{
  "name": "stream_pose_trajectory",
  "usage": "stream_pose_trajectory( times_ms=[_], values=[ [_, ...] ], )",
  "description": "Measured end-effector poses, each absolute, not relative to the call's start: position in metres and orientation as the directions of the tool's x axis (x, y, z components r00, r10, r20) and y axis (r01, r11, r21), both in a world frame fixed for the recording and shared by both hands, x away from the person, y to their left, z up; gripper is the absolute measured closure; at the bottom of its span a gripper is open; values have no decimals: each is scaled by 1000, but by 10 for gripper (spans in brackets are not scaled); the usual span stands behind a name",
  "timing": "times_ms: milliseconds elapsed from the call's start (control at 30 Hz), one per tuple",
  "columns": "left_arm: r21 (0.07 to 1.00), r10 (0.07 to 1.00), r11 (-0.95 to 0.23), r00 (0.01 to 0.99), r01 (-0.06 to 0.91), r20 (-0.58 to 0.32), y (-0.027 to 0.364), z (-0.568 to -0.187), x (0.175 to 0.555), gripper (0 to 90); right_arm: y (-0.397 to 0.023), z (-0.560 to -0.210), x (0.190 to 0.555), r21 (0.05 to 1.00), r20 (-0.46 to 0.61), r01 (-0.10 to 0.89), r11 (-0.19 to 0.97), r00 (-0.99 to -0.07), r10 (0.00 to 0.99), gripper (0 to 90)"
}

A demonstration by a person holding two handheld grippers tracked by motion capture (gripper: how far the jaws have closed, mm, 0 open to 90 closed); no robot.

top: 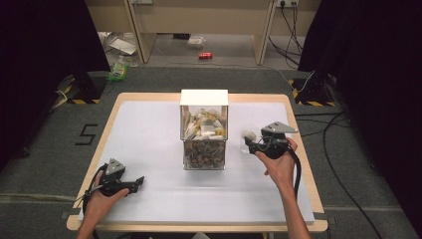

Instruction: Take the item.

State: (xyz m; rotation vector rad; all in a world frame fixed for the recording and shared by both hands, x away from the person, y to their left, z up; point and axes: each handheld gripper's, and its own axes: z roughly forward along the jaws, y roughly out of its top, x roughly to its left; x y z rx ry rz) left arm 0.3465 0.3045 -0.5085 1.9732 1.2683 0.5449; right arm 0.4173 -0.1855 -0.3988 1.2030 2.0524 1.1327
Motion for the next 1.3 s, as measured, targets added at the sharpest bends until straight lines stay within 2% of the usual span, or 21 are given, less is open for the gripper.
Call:
stream_pose_trajectory(
  times_ms=[433,1300],
  values=[
    [756,904,-259,427,601,-30,305,-508,346,134,-195,-414,390,853,-13,449,265,-490,872,290],
    [756,904,-259,427,600,-29,304,-509,346,134,-203,-461,354,822,5,498,277,-493,870,243]
  ],
)
